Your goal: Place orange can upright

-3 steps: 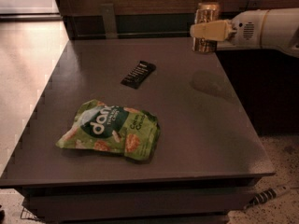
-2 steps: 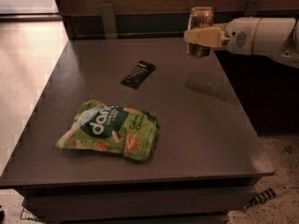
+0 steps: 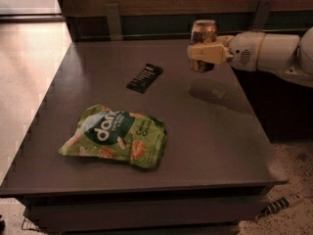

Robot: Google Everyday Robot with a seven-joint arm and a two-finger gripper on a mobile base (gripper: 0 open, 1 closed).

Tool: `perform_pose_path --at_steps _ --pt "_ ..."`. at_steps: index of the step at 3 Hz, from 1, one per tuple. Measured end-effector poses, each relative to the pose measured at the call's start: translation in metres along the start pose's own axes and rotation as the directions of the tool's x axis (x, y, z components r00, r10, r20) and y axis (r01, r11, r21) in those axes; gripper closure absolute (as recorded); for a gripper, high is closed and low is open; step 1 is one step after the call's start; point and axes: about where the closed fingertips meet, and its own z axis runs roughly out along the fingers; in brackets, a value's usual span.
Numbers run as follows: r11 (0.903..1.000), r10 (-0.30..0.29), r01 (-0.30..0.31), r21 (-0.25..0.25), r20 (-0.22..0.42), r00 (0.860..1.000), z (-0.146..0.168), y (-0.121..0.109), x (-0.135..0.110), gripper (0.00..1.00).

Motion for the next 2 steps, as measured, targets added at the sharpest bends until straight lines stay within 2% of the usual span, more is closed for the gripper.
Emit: perform_pose_path --at_steps 1,2 --pt "0.9995 -0.030 0.030 -0.004 -0.001 1.000 0.007 0.009 0.025 1.00" --pt "0.9981 -0.061 0.061 0.005 0.025 0.998 0.016 0.010 0.047 1.00"
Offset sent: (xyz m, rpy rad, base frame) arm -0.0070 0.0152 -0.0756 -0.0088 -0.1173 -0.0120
